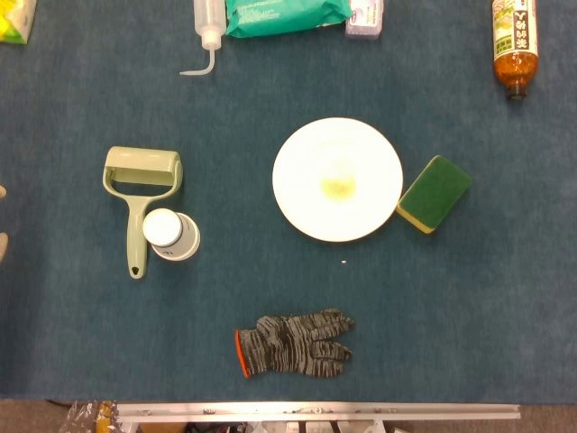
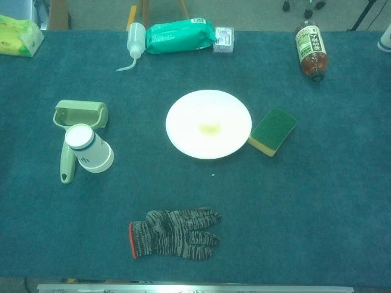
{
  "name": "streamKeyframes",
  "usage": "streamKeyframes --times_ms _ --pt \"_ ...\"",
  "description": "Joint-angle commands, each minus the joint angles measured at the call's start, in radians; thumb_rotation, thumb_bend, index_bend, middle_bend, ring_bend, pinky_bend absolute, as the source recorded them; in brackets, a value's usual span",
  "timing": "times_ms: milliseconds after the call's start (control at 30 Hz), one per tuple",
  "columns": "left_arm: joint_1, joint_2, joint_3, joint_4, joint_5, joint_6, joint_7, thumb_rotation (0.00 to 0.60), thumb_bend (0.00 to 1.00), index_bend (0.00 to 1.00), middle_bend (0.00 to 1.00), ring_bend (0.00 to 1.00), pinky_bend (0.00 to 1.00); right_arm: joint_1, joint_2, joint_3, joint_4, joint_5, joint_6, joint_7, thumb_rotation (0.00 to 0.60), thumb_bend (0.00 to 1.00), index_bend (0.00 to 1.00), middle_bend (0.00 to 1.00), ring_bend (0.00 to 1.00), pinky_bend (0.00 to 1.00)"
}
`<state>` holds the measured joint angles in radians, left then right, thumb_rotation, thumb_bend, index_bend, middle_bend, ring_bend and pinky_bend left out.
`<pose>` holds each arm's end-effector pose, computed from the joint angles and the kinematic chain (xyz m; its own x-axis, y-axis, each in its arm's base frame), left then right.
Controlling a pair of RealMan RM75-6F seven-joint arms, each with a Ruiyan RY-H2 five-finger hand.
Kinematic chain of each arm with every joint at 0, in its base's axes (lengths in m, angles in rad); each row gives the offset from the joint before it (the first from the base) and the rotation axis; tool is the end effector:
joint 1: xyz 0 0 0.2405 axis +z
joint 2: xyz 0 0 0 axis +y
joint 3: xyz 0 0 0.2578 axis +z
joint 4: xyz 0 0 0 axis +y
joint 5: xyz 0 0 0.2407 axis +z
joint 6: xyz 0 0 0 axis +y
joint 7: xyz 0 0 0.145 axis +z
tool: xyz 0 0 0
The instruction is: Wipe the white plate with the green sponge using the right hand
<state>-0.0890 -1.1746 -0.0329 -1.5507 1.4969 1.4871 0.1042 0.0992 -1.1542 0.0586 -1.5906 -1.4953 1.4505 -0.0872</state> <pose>-0.3330 0.1827 0.1176 0.4942 0.0142 0.8692 0.8694 -0.0085 -0.4941 -0.3246 -0.1915 0.1191 0.4607 -0.0220 0.8873 -0.8875 -0.0195 0.4604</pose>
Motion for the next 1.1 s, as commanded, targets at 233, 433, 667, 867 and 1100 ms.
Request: streamKeyframes --times_ms 233,433,667,867,1100 --pt "-0.003 -0.005 0.002 0.006 0.001 -0.006 -0.002 0.6 0.27 0.34 0.18 0.17 0.32 0.0 -0.002 -0.001 0.0 0.002 -0.003 -0.002 0.6 0.0 0.33 0.41 0.27 0.28" --pt "0.0 -0.005 0.002 0.007 -0.001 -0.003 -0.004 0.6 0.27 0.34 0.18 0.17 0.32 0.001 0.0 0.003 0.002 0.005 -0.002 0.001 0.6 0.0 0.33 0.41 0.27 0.28" --pt "0.0 -0.005 0.001 0.008 0.0 -0.003 -0.006 0.6 0.27 0.34 0.18 0.17 0.32 0.013 0.006 -0.004 0.014 -0.006 -0.026 0.028 0.6 0.0 0.33 0.41 0.27 0.28" --pt "-0.002 -0.01 0.002 0.012 0.002 -0.005 -0.007 0.6 0.27 0.35 0.18 0.17 0.33 0.047 0.023 -0.006 0.033 -0.031 -0.07 0.079 0.6 0.0 0.33 0.4 0.26 0.28" --pt "-0.004 -0.018 0.004 0.025 0.002 -0.012 -0.015 0.6 0.27 0.34 0.18 0.17 0.33 0.107 0.017 0.005 0.066 -0.072 -0.111 0.101 0.6 0.0 0.32 0.31 0.19 0.27"
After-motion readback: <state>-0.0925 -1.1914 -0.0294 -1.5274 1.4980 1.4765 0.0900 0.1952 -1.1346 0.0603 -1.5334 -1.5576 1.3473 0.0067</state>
